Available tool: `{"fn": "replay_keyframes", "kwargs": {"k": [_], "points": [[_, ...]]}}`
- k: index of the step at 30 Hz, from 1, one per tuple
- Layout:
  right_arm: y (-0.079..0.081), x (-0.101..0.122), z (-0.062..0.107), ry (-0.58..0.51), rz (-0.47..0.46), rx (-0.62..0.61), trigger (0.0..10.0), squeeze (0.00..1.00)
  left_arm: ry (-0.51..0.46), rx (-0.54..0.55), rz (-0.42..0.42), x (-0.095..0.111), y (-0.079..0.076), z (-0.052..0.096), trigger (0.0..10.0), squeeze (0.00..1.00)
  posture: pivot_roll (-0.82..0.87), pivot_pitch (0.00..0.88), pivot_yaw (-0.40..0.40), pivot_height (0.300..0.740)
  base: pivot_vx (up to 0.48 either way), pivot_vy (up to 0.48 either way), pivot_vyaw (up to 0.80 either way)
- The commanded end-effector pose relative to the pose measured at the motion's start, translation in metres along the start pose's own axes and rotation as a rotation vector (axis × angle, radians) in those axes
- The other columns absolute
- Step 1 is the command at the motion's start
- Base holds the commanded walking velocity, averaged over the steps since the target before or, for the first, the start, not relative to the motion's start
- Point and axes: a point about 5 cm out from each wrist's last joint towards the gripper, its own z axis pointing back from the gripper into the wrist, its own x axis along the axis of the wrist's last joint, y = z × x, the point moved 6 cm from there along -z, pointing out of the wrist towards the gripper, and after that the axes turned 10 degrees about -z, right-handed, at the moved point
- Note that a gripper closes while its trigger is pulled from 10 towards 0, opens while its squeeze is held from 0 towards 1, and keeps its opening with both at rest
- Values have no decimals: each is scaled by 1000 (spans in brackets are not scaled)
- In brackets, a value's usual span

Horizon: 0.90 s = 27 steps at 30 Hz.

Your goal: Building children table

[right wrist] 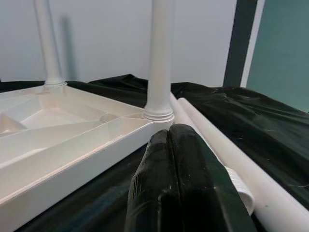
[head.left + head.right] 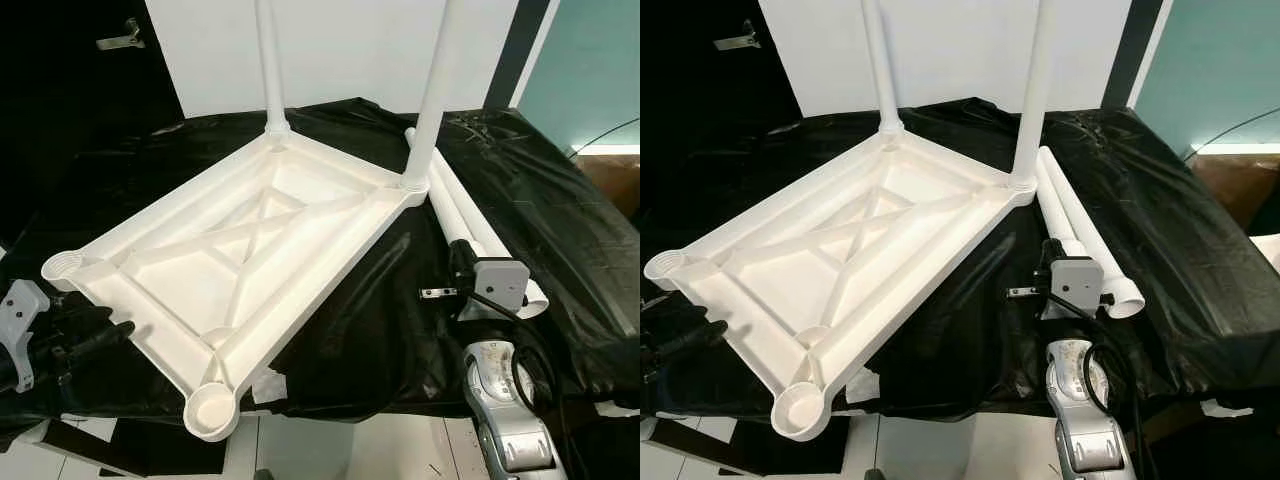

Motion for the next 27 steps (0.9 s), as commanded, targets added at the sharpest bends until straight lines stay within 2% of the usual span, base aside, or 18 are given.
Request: {"fn": "replay_keyframes", "kwargs": {"k": [1,3,4,5,6,7,8,9,11,13,17,22,24,27], "points": [[1,-2,-1,2,-9,3,10000,0,47,-105,-31,-4,-14,-2,10000,1000,-45,25,13,740,0,0,0],[1,-2,-2,1,-9,4,10000,0,65,-106,-63,-5,-13,-3,10000,1000,-45,24,12,740,0,0,0],[1,-2,-2,1,-9,3,10000,0,85,-118,-107,-4,-12,-4,10000,737,-45,23,14,740,0,0,0],[1,-2,-2,0,-8,3,10000,0,95,-125,-133,-4,-11,-5,10000,737,-45,23,14,740,0,0,0],[0,-2,-2,1,-8,2,10000,0,125,-144,-170,-6,-12,-7,10000,0,-44,23,13,740,0,0,0],[0,-2,-2,1,-8,2,10000,0,125,-144,-170,-6,-12,-7,10000,0,-44,23,13,740,0,0,0],[0,-2,-3,2,-9,0,10000,0,180,-179,-226,-10,-14,-10,10000,0,-45,21,13,740,0,0,0],[0,-2,-3,2,-9,0,10000,0,180,-179,-226,-10,-14,-10,10000,0,-45,21,13,740,0,0,0],[1,-2,-4,0,-12,-1,10000,0,262,-211,-314,-15,-13,-15,10000,0,-47,19,15,740,0,0,0],[1,-2,-5,-2,-13,-2,10000,0,354,-250,-376,-23,-10,-12,10000,0,-52,18,17,740,0,0,0],[-1,-2,-4,-2,-15,-13,10000,0,395,-271,-411,-21,-3,-7,10000,0,-55,18,21,740,0,0,0],[-4,-3,-3,4,-19,-31,10000,0,340,-273,-370,-3,5,1,10000,16,-57,18,25,740,0,0,0],[-4,-3,-3,7,-21,-34,10000,0,233,-276,-316,17,5,2,10000,24,-57,18,27,740,0,0,0],[-3,-4,-3,8,-23,-35,10000,0,195,-282,-298,22,3,0,10000,20,-57,19,28,740,0,0,0]]}}
